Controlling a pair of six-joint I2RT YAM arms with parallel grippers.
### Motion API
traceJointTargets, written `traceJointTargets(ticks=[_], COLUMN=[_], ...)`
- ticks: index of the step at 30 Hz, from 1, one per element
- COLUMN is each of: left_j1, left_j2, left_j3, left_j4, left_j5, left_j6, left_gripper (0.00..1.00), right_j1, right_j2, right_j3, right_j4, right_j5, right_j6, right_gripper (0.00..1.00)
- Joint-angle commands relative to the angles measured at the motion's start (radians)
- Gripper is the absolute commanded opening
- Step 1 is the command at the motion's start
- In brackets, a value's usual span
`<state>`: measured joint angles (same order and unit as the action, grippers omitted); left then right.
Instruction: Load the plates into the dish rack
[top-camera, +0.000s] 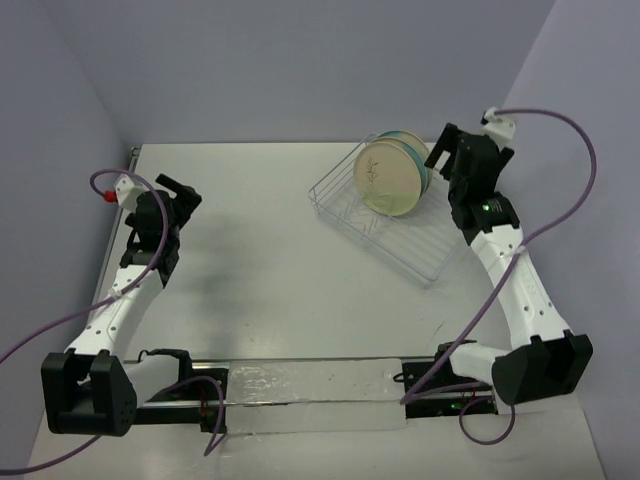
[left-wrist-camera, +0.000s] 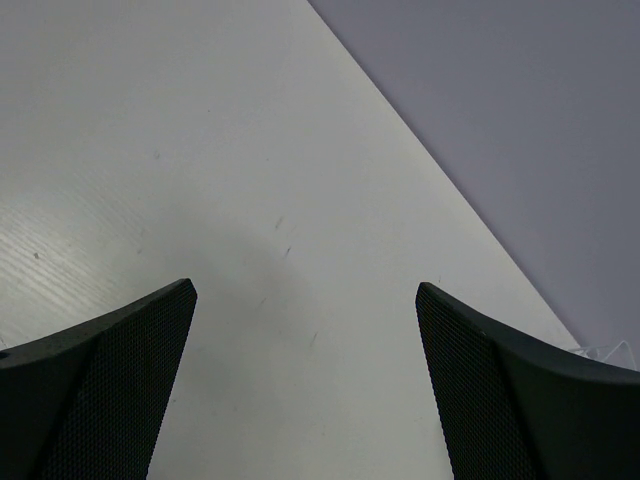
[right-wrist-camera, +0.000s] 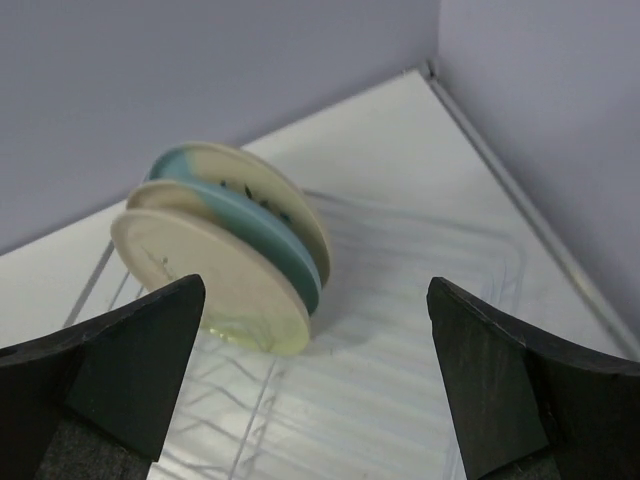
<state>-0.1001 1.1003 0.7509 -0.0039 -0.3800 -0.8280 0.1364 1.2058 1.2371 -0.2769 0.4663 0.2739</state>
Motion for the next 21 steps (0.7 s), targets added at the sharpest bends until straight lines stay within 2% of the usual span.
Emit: traceJointTargets(ticks=[1, 5, 10, 21], left_j1=[-0.007, -0.007, -0.007, -0.007], left_j2=[-0.009, -0.031, -0.061, -0.102], left_j3=[-0.017, -0.041, -0.081, -0.11], left_j4=[0.138, 0.167, 0.2, 0.208], left_j5=[0.069, 0.126, 0.171, 0.174], left_j6=[0.091, 0.103, 0.103, 0.099], left_gripper=[0.99, 0.99, 0.99, 0.99], right_j1=[-0.002, -0.002, -0.001, -0.001], right_j2=[-0.177, -0.292, -0.398, -0.442], right_j3=[-0.151, -0.294, -0.449, -0.501], right_j4=[0.01, 0.008, 0.009, 0.008], right_j5=[0.028, -0.061, -0.05, -0.067], right_j6=[0.265, 0.298, 0.345, 0.308], right_gripper=[1.0, 1.0, 1.0, 1.0])
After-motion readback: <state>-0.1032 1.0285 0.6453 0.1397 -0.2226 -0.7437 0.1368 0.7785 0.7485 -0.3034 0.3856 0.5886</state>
